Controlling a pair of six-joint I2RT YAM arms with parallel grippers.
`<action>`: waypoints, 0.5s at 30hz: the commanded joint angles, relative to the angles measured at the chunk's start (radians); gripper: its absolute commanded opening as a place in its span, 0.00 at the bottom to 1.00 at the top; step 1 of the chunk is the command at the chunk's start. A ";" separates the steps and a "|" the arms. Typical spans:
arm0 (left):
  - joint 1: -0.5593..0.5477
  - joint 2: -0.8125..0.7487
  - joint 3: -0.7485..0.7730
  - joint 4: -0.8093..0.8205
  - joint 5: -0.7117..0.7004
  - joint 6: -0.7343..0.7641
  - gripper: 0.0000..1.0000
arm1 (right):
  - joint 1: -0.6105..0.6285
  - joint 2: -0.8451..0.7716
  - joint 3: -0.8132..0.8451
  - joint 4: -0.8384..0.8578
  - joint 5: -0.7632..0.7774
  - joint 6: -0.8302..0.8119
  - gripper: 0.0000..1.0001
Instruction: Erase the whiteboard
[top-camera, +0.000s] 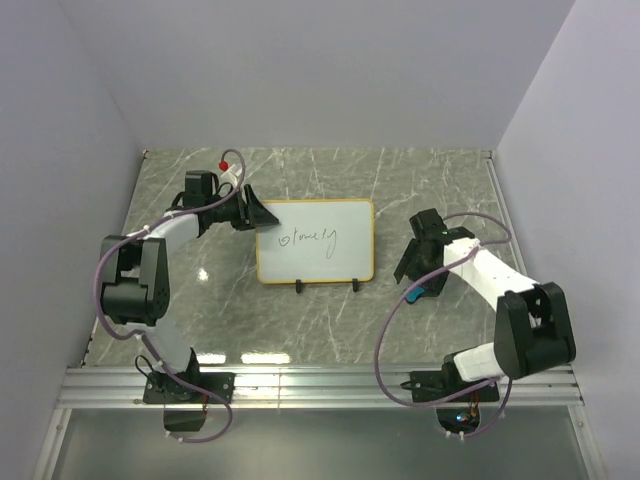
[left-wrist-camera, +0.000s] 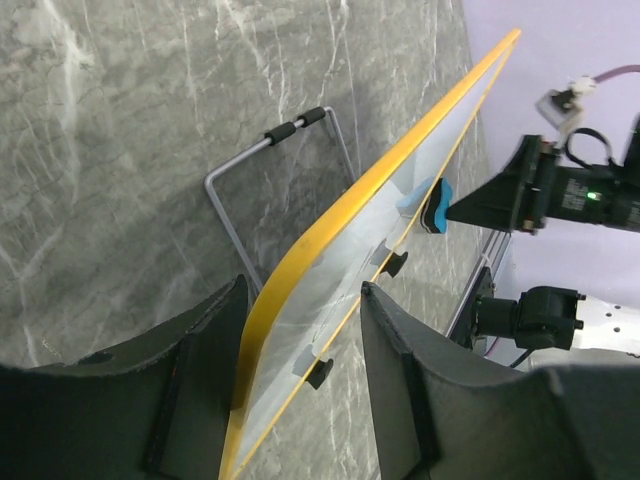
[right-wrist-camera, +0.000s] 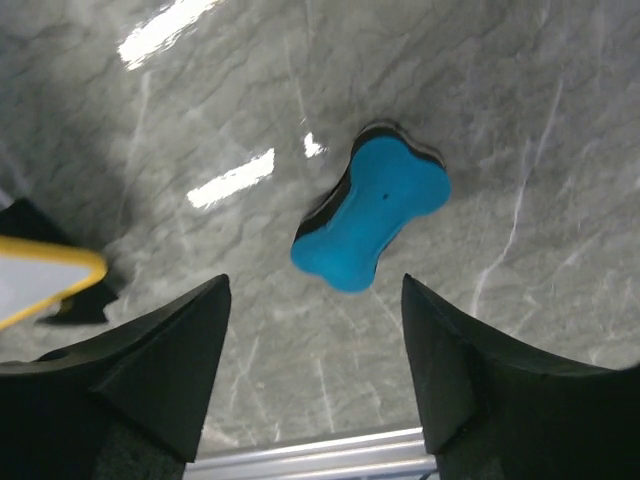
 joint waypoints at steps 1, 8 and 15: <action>-0.009 -0.069 0.002 0.017 0.014 0.019 0.54 | -0.008 0.044 -0.015 0.077 0.038 -0.004 0.74; -0.014 -0.089 -0.001 -0.021 -0.014 0.040 0.52 | -0.023 0.118 -0.019 0.128 0.063 -0.019 0.73; -0.012 -0.090 0.007 -0.046 -0.031 0.053 0.50 | -0.037 0.151 -0.045 0.159 0.097 -0.021 0.56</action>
